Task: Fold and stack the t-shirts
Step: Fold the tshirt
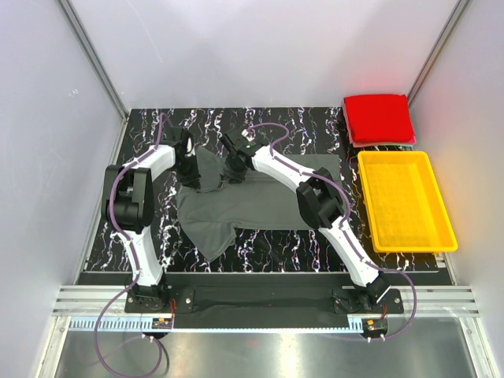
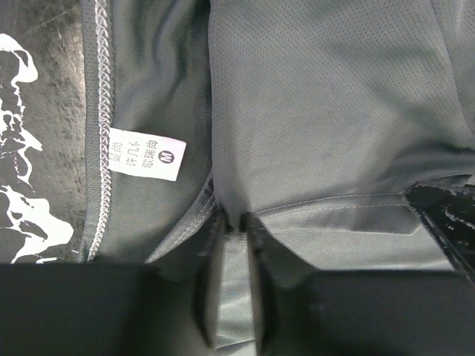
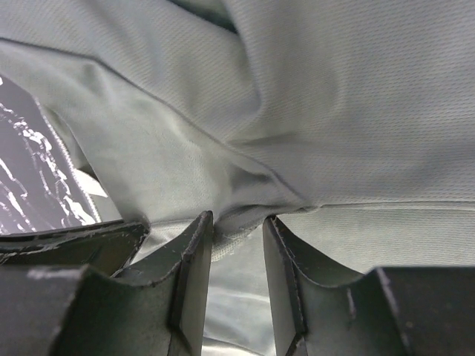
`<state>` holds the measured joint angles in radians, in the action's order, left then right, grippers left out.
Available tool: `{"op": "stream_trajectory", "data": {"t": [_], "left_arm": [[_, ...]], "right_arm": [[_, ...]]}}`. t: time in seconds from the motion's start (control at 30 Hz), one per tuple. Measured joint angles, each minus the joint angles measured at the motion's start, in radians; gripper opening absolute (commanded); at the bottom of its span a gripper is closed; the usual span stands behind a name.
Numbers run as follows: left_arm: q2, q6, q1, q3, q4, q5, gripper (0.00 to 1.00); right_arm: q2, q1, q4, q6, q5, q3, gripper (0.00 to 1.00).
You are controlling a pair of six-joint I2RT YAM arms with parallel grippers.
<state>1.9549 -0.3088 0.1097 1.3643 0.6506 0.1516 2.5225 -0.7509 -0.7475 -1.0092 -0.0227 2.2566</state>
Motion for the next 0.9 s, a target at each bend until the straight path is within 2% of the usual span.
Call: {"op": "stream_trajectory", "data": {"t": [0.07,0.1,0.13,0.17,0.2,0.23,0.47,0.9], "left_arm": [[0.0,-0.001,0.0,0.0,0.001,0.002,0.05],[0.0,0.0,0.0,0.0,0.001,0.003,0.01],[0.0,0.002,0.0,0.0,0.002,0.003,0.0],[0.0,0.0,0.0,0.0,0.002,0.003,0.0],[0.0,0.001,0.0,0.0,0.004,0.003,0.0],[0.0,0.001,0.001,0.002,0.008,0.003,0.0],[-0.013,-0.027,0.008,0.043,0.063,-0.026,0.0],[-0.169,-0.09,0.033,-0.001,0.093,-0.047,0.0]], "right_arm": [[0.003,-0.002,0.0,-0.005,0.007,0.007,0.39],[0.005,-0.002,0.001,-0.006,0.008,0.01,0.33],[0.006,-0.002,0.003,-0.008,0.008,0.011,0.21],[0.007,-0.002,0.003,-0.011,0.009,0.011,0.2],[0.008,-0.003,0.002,-0.014,0.009,0.011,0.06],[0.009,-0.003,0.003,-0.008,0.009,0.011,0.01],[-0.002,-0.003,0.029,0.012,0.007,-0.011,0.0],[-0.124,-0.003,0.097,0.056,0.007,-0.161,0.0]]}}
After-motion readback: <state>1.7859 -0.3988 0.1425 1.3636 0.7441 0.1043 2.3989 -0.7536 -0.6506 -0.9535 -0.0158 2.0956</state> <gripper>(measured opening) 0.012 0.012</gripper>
